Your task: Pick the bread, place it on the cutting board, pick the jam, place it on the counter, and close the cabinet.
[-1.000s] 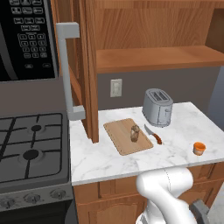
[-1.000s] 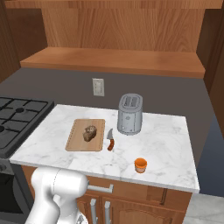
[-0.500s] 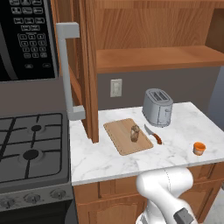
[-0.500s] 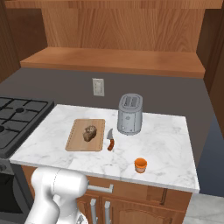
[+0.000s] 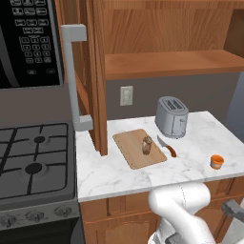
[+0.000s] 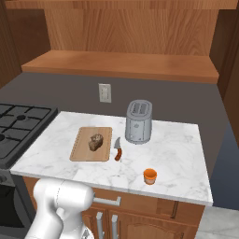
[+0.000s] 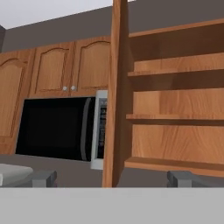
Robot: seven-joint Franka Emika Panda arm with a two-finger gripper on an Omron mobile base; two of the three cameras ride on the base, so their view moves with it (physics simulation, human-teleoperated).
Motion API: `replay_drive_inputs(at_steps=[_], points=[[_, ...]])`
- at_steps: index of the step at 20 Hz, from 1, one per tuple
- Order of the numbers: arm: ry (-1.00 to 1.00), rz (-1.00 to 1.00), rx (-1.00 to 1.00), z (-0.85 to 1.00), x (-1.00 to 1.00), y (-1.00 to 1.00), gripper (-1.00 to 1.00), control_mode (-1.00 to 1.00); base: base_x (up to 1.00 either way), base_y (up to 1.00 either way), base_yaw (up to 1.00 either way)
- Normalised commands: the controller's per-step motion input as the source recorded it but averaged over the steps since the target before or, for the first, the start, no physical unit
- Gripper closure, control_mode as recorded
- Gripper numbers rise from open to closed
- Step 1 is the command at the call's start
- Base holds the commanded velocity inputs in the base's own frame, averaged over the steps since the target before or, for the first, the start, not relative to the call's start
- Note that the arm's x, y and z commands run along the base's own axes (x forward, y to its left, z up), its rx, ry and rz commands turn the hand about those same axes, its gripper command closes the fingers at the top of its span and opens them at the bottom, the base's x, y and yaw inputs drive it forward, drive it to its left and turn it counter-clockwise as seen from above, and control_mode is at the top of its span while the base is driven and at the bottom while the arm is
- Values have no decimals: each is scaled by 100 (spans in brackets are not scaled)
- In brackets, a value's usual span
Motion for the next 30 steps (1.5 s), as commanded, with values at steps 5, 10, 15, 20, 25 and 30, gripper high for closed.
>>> replay_drive_inputs(at_steps=[5,10,15,20,25,30], points=[[-1,0,0,0,0,22,-100,-100,0,0,0],[0,0,0,0,2,21,-100,-100,0,0,0],[0,-2,0,-1,14,29,-100,-100,0,0,0],[0,-4,0,-5,25,31,-100,-100,0,0,0],[0,-4,0,-11,28,26,-100,-100,0,0,0],[-7,-4,0,-4,34,13,-100,-100,0,0,0]])
